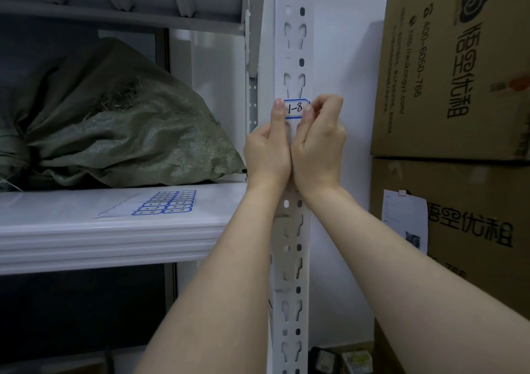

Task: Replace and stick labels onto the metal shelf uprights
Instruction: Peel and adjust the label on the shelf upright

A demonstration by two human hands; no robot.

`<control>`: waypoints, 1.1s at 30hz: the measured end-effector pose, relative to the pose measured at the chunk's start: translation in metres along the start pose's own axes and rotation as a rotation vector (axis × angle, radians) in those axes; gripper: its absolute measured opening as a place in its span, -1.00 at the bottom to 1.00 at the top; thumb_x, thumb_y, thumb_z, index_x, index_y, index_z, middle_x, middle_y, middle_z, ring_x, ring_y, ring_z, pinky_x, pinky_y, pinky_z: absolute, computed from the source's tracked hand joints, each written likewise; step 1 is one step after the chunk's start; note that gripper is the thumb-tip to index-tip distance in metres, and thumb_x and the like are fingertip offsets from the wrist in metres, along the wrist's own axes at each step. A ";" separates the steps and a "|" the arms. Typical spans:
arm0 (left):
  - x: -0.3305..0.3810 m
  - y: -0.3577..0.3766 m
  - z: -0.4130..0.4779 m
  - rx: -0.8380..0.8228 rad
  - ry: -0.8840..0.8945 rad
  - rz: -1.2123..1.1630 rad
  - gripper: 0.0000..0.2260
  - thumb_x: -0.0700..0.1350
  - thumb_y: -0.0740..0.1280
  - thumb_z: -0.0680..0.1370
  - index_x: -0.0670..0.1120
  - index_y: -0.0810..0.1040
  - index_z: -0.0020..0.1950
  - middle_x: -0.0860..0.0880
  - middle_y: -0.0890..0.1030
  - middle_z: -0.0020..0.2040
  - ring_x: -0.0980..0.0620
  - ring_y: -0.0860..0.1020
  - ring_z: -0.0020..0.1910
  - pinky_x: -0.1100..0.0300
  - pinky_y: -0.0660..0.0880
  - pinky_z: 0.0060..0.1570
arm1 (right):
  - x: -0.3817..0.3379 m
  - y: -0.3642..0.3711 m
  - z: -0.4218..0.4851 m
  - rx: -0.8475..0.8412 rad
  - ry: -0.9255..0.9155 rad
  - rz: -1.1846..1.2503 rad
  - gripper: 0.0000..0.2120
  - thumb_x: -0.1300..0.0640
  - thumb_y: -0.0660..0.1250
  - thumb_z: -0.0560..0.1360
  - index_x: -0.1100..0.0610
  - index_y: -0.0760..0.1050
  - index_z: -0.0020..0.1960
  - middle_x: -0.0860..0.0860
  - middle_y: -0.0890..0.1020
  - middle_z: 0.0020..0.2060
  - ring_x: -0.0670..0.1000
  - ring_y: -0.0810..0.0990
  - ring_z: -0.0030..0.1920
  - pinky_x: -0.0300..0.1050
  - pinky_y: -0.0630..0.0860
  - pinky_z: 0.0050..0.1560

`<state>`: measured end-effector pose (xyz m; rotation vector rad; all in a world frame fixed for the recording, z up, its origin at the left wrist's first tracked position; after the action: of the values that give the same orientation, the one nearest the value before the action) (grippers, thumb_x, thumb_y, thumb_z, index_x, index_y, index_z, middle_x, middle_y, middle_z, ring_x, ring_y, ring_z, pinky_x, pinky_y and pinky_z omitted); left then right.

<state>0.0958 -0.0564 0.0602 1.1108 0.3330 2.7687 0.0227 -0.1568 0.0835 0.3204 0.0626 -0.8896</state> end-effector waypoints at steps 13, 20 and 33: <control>0.000 -0.001 0.000 0.008 0.010 0.012 -0.41 0.20 0.21 0.59 0.01 0.13 -0.56 0.12 0.21 -0.58 0.07 0.23 -0.47 0.16 0.23 -0.37 | -0.003 0.000 0.000 -0.020 -0.044 -0.028 -0.79 0.18 0.05 0.55 0.29 0.39 -0.01 0.06 0.46 -0.26 -0.01 0.39 -0.33 -0.28 0.25 -0.35; -0.001 -0.001 0.001 0.007 0.004 0.005 -0.42 0.20 0.22 0.59 0.01 0.14 -0.56 0.12 0.22 -0.58 0.06 0.25 -0.46 0.15 0.24 -0.35 | -0.001 0.001 -0.002 -0.071 0.016 0.025 -0.78 0.15 0.13 0.54 0.26 0.32 0.11 0.06 0.46 -0.24 -0.04 0.45 -0.35 -0.33 0.33 -0.41; -0.002 -0.001 0.002 0.010 0.007 0.014 -0.45 0.21 0.21 0.59 0.00 0.14 -0.50 0.09 0.21 -0.54 0.04 0.24 -0.43 0.15 0.23 -0.35 | -0.001 0.001 0.001 -0.064 -0.010 -0.078 -0.87 0.24 0.09 0.48 0.26 0.38 -0.09 0.04 0.40 -0.29 0.00 0.32 -0.36 -0.25 0.18 -0.34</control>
<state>0.0989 -0.0560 0.0602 1.1100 0.3411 2.7872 0.0227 -0.1555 0.0845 0.2555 0.0947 -0.9643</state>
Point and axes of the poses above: each hand's wrist, its own z-axis towards the middle knuckle, its own y-axis out of the palm, x = y × z, the point moved 9 cm from there along z, towards the middle knuckle
